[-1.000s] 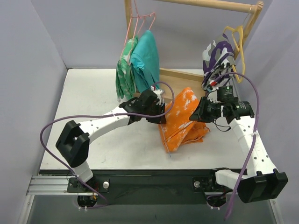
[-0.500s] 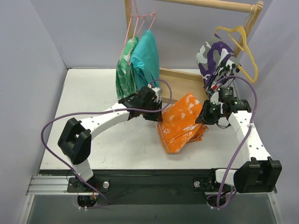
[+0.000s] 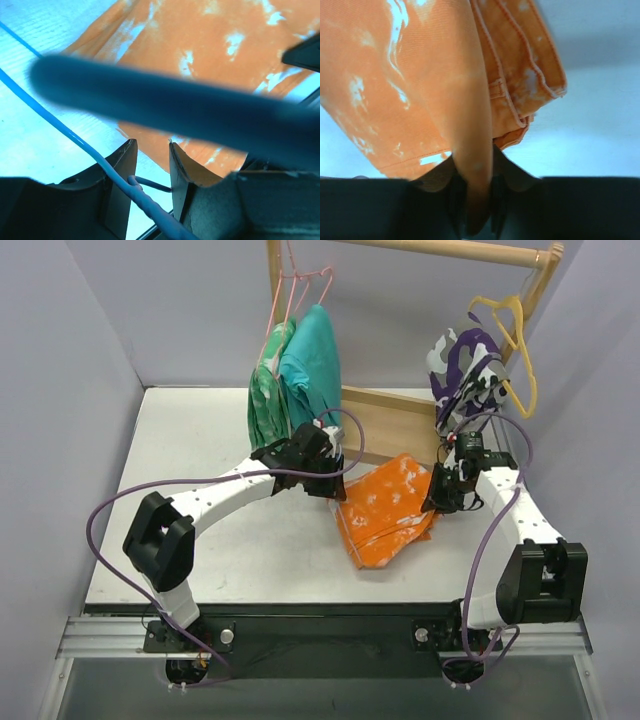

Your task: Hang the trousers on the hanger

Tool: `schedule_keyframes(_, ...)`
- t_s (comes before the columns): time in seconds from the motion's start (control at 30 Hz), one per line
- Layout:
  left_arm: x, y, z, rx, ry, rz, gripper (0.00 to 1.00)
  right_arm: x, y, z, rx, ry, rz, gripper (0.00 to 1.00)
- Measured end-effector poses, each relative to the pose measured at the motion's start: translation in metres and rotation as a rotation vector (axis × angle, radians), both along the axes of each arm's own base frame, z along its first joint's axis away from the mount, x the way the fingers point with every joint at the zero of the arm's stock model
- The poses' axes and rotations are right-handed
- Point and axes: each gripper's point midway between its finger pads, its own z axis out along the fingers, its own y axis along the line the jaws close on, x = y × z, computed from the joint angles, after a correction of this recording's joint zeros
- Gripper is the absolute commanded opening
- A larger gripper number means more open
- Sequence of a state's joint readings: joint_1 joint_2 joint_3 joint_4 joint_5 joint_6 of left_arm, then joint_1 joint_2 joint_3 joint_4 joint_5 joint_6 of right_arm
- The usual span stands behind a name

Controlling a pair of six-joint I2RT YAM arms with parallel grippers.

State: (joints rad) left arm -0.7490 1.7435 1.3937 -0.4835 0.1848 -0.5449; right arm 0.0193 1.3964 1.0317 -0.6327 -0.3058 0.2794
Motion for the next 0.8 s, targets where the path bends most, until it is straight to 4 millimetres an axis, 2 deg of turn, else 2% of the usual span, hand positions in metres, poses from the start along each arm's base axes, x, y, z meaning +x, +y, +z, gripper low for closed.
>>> schedule_keyframes(0.03,-0.001,-0.001,0.001,-0.005,0.001,-0.007,0.00,0.000,-0.001,-0.001,-0.006,0.003,-0.008,0.67)
schedule_keyframes(0.13,-0.001,-0.005,0.010,-0.018,0.000,-0.028,0.00,0.002,-0.009,-0.002,-0.038,0.001,-0.043,0.80)
schedule_keyframes(0.27,0.001,-0.006,0.027,-0.019,-0.023,-0.060,0.00,0.000,-0.012,0.002,-0.056,-0.009,-0.061,0.80)
schedule_keyframes(0.4,-0.001,-0.009,0.046,-0.030,-0.036,-0.108,0.00,-0.006,0.000,0.027,-0.039,-0.091,-0.022,0.80)
schedule_keyframes(0.5,-0.003,-0.012,0.059,-0.037,-0.043,-0.143,0.00,-0.015,0.025,0.051,0.022,-0.182,0.058,0.82)
schedule_keyframes(0.63,-0.004,-0.017,0.077,-0.061,-0.059,-0.181,0.00,-0.031,0.071,0.081,0.184,-0.306,0.194,0.84)
schedule_keyframes(0.8,-0.004,-0.025,0.099,-0.111,-0.074,-0.207,0.00,-0.043,0.111,0.097,0.351,-0.378,0.296,0.84)
